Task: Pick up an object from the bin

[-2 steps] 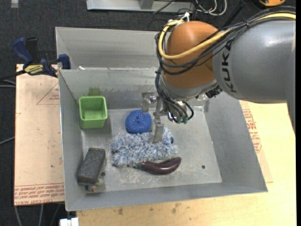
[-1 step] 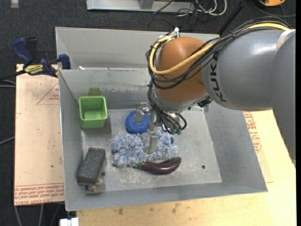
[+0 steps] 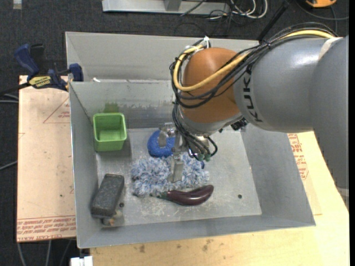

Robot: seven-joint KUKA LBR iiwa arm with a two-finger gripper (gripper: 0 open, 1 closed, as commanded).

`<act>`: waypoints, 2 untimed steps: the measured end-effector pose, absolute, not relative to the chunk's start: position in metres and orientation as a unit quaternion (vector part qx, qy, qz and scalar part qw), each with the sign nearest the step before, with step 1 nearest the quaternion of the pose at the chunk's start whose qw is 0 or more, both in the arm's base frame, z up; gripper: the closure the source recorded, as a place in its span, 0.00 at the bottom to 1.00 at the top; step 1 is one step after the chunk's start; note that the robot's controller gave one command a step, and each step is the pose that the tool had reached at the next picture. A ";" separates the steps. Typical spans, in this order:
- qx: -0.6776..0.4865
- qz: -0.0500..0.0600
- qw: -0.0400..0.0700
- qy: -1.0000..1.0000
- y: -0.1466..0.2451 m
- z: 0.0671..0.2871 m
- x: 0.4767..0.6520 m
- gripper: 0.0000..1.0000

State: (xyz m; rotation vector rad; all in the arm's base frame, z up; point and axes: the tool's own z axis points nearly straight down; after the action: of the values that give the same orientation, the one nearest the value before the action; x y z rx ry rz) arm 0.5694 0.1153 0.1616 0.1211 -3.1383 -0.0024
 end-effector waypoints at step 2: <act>0.089 -0.001 0.001 -0.996 0.118 0.094 0.573 1.00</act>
Offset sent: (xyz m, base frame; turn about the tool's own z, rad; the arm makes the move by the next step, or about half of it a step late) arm 0.0000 0.0000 0.0000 0.0000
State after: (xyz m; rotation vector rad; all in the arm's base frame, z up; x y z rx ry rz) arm 0.5730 0.1182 0.0939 0.2787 -3.1270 -0.0025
